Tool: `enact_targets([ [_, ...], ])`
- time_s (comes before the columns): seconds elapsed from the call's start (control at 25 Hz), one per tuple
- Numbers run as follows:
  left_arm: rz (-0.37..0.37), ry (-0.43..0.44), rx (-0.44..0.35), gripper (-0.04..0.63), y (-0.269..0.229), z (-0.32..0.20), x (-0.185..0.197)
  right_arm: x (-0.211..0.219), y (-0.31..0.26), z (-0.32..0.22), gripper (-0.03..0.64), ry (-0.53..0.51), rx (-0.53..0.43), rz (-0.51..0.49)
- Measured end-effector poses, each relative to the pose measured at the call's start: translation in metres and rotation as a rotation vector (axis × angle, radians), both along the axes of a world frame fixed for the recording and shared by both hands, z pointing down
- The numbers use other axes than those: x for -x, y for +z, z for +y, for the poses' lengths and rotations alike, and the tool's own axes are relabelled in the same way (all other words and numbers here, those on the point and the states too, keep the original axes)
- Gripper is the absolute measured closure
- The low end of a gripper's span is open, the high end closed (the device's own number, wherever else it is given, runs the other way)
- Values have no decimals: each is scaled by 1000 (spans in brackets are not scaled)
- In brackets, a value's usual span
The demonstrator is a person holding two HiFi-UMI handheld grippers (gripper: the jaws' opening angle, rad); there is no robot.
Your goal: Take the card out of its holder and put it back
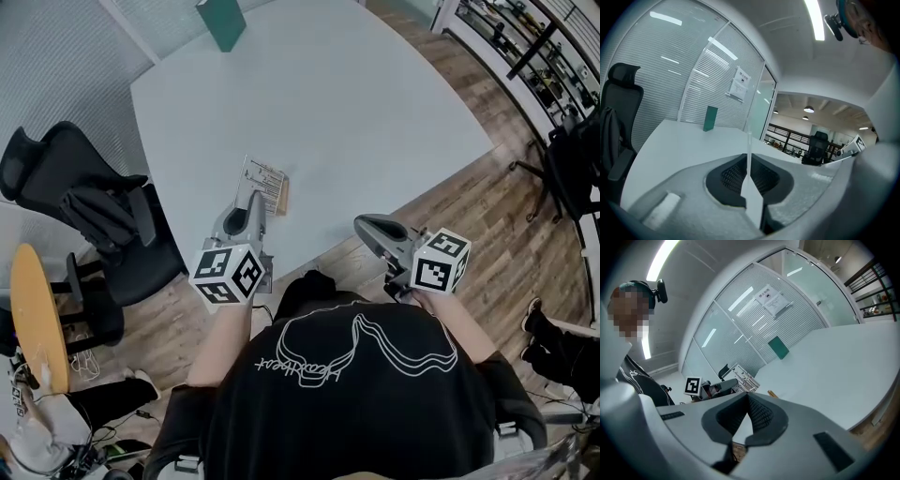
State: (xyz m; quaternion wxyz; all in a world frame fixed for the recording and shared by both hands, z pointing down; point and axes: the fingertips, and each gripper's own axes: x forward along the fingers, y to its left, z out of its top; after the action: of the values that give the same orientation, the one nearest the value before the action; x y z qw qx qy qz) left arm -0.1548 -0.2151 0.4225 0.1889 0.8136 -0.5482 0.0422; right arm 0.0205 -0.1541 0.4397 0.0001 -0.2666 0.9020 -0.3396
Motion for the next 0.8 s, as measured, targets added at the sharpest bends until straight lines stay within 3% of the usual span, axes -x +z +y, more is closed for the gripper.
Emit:
enact_targets([
  [0.8,-34,-79,93,569,60,-37,21,2,25,-33,607,7,50,8],
])
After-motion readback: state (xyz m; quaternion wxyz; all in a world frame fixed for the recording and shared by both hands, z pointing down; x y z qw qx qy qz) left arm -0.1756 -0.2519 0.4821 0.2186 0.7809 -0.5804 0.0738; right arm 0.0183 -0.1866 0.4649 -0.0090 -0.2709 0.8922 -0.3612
